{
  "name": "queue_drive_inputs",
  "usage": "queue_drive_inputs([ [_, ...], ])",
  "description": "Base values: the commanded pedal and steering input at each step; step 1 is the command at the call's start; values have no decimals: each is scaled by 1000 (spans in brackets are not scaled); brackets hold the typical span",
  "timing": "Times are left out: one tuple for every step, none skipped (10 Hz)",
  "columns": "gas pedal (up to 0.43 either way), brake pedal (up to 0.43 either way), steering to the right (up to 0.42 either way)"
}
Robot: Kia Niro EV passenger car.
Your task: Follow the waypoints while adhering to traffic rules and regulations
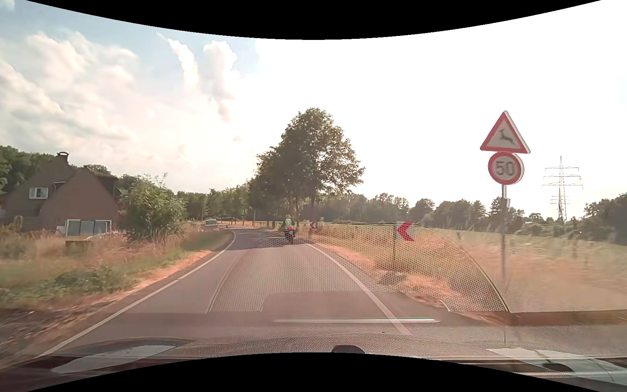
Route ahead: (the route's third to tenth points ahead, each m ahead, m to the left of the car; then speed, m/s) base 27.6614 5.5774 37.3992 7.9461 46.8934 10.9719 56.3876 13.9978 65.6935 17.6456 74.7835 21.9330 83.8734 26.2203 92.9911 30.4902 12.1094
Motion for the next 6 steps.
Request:
queue_drive_inputs([
  [169, 0, -49],
  [169, 0, -49],
  [169, 0, -49],
  [169, 0, -49],
  [169, 0, -48],
  [169, 0, -47],
])
